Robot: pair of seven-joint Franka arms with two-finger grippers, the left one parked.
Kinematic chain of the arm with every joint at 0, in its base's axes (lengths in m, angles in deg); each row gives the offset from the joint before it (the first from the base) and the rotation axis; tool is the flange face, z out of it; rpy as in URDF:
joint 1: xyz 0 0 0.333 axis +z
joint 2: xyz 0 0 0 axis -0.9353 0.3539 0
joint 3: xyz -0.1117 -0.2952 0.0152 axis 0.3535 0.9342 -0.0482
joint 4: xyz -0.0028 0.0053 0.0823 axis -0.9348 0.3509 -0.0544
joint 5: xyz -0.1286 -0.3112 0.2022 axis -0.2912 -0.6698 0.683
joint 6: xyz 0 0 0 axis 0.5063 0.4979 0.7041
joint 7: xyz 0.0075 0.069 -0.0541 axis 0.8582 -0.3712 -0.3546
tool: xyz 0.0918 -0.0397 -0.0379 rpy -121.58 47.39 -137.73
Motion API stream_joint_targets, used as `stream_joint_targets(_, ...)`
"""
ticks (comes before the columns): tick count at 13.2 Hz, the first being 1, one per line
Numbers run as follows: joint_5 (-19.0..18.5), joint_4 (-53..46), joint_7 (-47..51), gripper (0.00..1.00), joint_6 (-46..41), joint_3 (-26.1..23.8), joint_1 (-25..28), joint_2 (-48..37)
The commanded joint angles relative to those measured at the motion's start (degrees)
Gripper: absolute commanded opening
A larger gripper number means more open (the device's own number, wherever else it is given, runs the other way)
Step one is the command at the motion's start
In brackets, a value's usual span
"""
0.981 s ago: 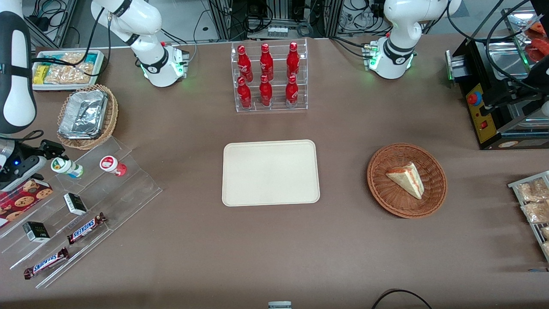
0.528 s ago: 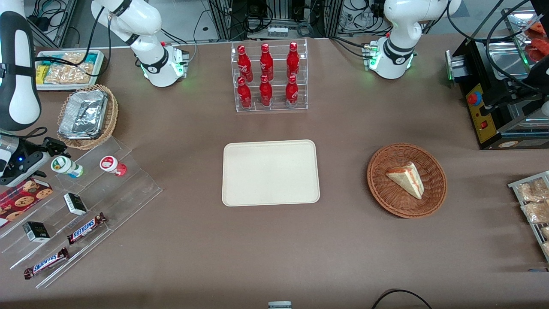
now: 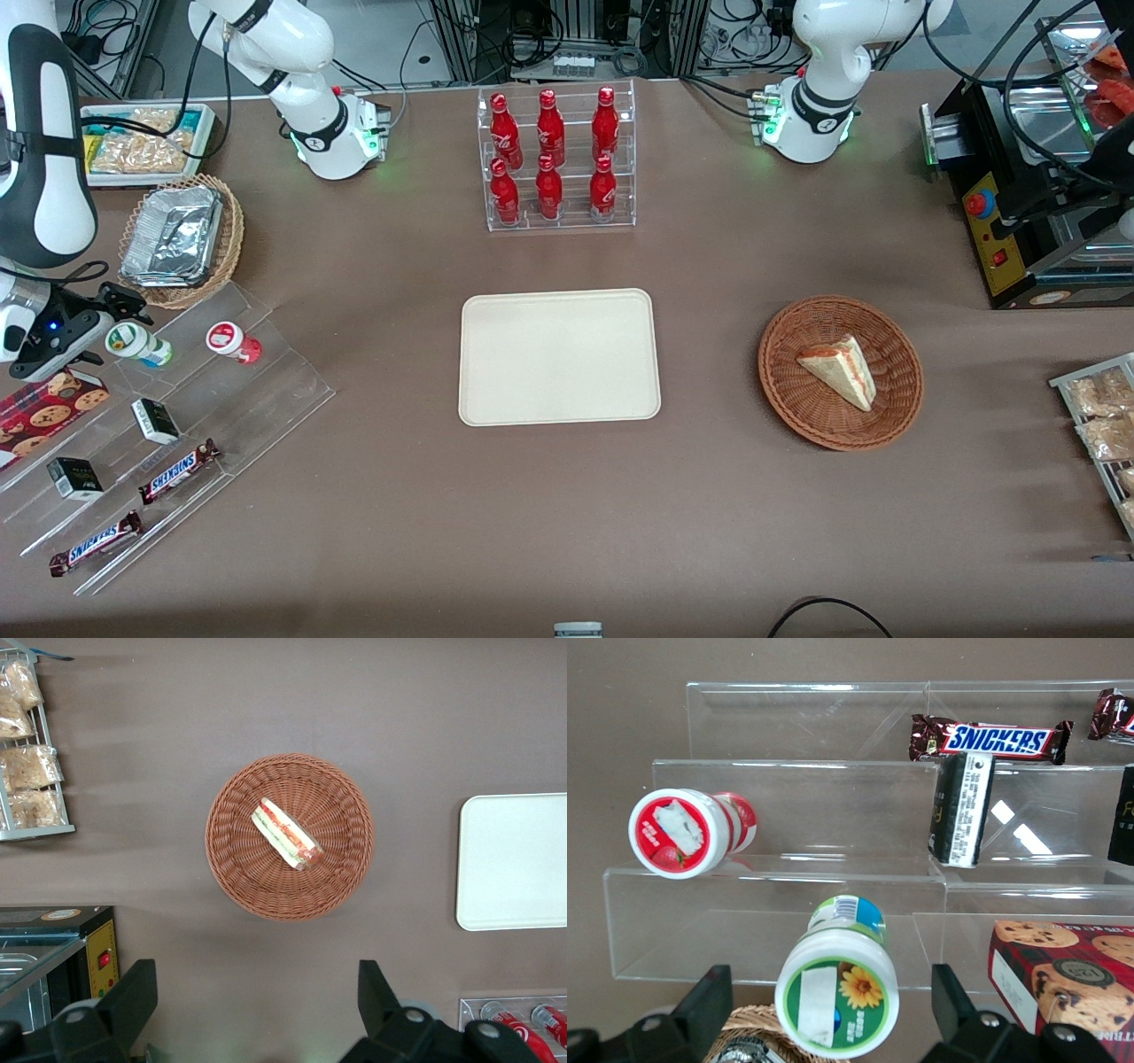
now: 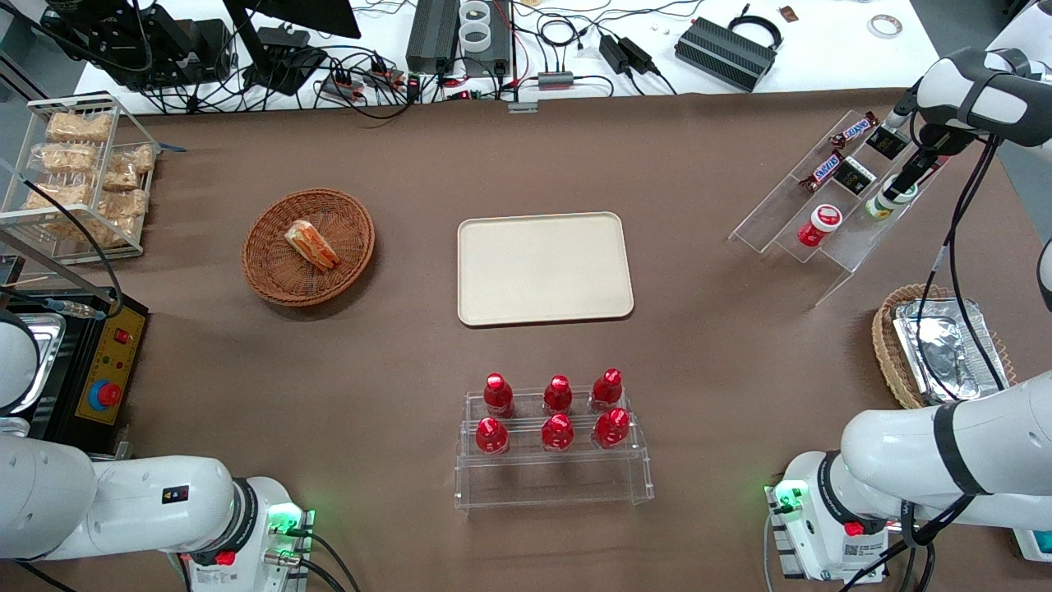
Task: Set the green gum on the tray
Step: 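Close the right gripper around the green-and-white gum bottle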
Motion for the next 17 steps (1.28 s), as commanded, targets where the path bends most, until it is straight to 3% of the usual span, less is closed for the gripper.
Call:
stream_joint_targets(1, -1.3, 2.6, -0.6, 1.00, 2.8, -0.4, -0.8, -1.9)
stream_joint_targets(4, -1.3, 3.9, -1.1, 0.96, 4.4, -0.4, -0.8, -2.4)
stream_joint_targets(7, -1.3, 4.2, -2.6, 0.80, 5.1, -0.4, -0.8, -2.3)
stream_joint_targets(11, -1.3, 4.7, -4.1, 0.20, 5.8, -0.4, -0.9, -2.3)
stream_joint_targets(13, -1.3, 4.7, -4.1, 0.00, 5.7, -0.4, -1.1, -2.3)
stream_joint_targets(17, -1.3, 2.8, -3.4, 0.00, 5.0, -0.7, -0.6, -2.4)
